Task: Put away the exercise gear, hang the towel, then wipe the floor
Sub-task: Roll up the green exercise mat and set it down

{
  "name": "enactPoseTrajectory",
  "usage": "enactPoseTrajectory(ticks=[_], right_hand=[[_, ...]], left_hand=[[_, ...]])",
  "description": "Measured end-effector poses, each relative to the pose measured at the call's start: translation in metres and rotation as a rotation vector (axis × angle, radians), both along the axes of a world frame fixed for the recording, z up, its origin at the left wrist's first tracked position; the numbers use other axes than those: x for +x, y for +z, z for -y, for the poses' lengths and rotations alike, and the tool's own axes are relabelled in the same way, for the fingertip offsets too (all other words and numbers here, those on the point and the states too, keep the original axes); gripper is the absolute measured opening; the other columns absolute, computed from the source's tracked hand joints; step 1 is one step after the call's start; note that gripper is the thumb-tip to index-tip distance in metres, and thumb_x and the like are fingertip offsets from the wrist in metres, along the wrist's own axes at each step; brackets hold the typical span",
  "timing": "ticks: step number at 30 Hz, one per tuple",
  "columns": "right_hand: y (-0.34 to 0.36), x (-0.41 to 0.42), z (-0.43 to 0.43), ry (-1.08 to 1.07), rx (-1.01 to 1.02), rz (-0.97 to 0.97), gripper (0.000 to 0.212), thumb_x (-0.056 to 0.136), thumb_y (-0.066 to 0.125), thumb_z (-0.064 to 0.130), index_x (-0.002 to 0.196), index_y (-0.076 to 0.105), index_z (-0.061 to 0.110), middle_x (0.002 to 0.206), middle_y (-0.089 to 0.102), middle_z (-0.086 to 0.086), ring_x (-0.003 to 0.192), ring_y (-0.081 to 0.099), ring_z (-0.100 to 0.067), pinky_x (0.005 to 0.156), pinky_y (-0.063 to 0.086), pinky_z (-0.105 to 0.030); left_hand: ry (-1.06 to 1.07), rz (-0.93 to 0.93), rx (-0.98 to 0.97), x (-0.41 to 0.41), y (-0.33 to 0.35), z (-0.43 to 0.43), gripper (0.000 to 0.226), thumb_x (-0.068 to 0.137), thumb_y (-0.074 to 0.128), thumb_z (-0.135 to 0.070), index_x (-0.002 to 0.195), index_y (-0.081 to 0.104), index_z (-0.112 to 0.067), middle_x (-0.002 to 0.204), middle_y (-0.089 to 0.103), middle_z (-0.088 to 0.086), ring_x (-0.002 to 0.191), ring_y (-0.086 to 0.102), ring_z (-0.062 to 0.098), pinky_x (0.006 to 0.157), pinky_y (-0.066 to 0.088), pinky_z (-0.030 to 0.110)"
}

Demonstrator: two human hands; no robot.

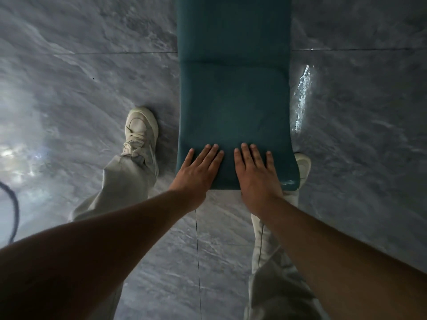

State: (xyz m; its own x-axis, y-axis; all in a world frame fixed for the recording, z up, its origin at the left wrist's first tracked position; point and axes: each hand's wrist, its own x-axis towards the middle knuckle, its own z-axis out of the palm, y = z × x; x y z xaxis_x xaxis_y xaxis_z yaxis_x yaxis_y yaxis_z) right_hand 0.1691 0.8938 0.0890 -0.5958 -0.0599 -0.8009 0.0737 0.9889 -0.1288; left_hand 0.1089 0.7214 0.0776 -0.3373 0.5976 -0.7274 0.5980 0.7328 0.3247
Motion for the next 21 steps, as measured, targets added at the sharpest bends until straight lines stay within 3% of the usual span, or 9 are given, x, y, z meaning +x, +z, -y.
enactPoseTrajectory(ticks=[5, 16, 21], right_hand=[[0.022, 0.019, -0.002, 0.011, -0.009, 0.021, 0.094, 0.092, 0.058, 0.023, 0.155, -0.010, 0.009, 0.164, -0.009, -0.014, 0.152, -0.005, -0.033, 0.118, 0.008, -0.060], [0.061, 0.089, 0.030, 0.045, -0.121, 0.309, 0.098, 0.090, 0.060, 0.023, 0.155, -0.013, 0.011, 0.165, -0.008, -0.013, 0.152, -0.003, -0.031, 0.119, 0.006, -0.058], [0.054, 0.065, 0.028, 0.010, -0.097, 0.201, 0.103, 0.089, 0.062, 0.024, 0.154, -0.016, 0.010, 0.164, -0.010, -0.015, 0.151, -0.004, -0.033, 0.119, 0.006, -0.058]], left_hand=[[0.040, 0.022, 0.018, 0.023, 0.022, 0.003, 0.099, 0.084, 0.058, -0.007, 0.159, -0.007, -0.017, 0.167, -0.009, 0.004, 0.153, -0.012, 0.022, 0.124, 0.001, 0.049], [-0.026, 0.307, -0.129, 0.096, 0.063, 0.034, 0.100, 0.087, 0.057, -0.008, 0.158, -0.014, -0.018, 0.167, -0.014, 0.002, 0.152, -0.015, 0.019, 0.124, -0.004, 0.045], [0.000, 0.201, -0.072, 0.067, 0.058, 0.029, 0.099, 0.087, 0.057, -0.012, 0.157, -0.013, -0.018, 0.167, -0.012, 0.002, 0.153, -0.013, 0.019, 0.124, -0.003, 0.045]])
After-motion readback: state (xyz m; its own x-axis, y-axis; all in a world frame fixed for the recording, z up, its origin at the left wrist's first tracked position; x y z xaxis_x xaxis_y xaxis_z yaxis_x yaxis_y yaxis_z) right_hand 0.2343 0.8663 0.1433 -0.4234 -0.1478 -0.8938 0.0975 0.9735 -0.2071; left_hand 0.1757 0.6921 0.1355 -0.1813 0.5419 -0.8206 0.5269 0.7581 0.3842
